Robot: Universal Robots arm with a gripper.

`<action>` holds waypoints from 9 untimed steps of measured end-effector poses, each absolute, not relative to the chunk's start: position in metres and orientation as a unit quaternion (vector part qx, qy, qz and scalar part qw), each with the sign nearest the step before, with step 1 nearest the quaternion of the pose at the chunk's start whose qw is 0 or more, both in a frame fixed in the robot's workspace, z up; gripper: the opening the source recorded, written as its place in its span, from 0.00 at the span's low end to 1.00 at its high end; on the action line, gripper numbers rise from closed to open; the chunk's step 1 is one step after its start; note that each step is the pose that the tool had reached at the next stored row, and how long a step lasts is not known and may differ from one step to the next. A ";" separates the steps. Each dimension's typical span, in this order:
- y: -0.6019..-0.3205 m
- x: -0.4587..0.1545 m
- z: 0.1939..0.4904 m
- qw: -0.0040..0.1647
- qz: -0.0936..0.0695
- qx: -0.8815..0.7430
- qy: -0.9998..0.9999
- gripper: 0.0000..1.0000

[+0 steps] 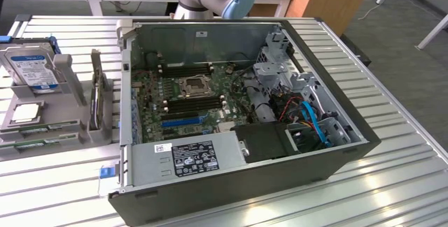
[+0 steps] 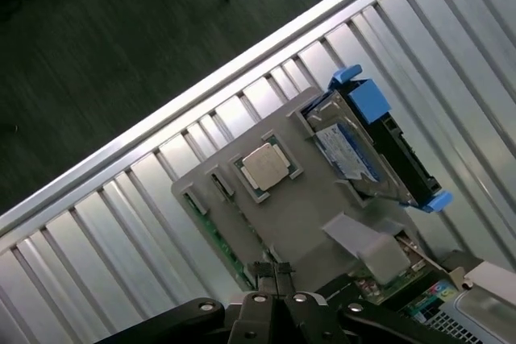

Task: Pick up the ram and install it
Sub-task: 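Pick up the ram and move it above insertion slot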

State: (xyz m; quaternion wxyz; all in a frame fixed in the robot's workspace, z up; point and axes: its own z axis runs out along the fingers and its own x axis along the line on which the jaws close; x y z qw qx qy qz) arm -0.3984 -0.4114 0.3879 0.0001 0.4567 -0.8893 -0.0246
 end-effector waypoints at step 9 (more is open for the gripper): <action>-0.411 -0.398 0.388 0.001 -0.025 0.493 -0.870 0.10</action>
